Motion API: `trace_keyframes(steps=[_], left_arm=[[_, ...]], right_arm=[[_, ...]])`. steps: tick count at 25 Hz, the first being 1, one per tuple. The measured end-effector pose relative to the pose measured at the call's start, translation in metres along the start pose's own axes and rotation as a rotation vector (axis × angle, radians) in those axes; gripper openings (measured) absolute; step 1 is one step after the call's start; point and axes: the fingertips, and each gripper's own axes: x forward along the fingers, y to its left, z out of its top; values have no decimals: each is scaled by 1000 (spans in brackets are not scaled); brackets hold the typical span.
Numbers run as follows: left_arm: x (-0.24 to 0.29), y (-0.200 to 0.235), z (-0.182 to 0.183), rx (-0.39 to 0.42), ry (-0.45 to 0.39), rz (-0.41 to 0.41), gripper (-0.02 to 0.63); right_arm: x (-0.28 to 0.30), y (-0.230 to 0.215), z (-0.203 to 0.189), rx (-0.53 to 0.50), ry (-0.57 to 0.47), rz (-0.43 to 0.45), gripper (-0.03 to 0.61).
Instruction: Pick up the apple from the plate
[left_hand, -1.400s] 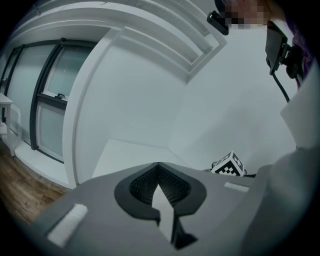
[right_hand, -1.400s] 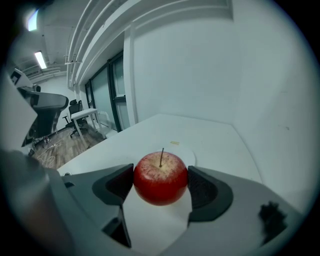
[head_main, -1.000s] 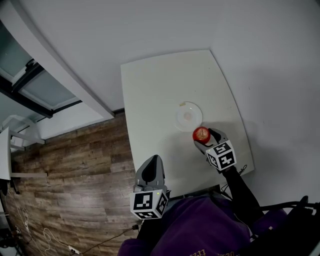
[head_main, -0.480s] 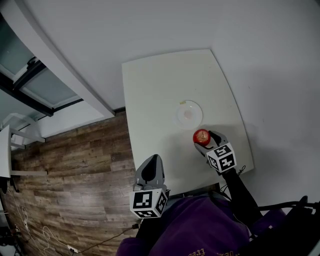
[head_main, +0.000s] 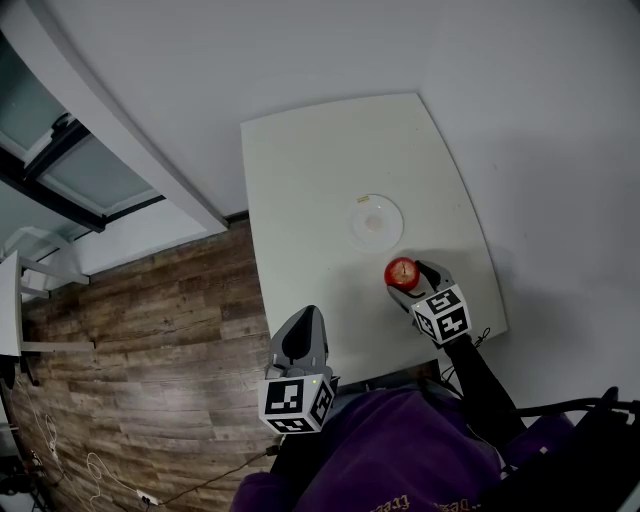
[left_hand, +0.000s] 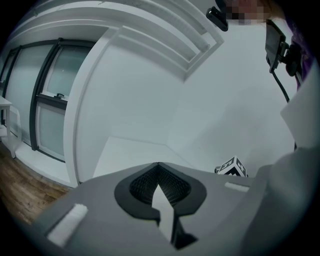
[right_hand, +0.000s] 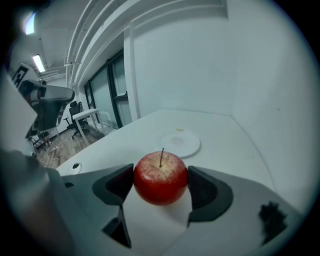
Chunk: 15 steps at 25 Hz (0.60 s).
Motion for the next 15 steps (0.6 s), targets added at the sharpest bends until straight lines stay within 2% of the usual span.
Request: trace_keyframes(steps=[15], left_arm=[[-2, -6, -5, 1, 15, -16, 6]], right_arm=[[-3, 5, -4, 9, -28, 3, 354]])
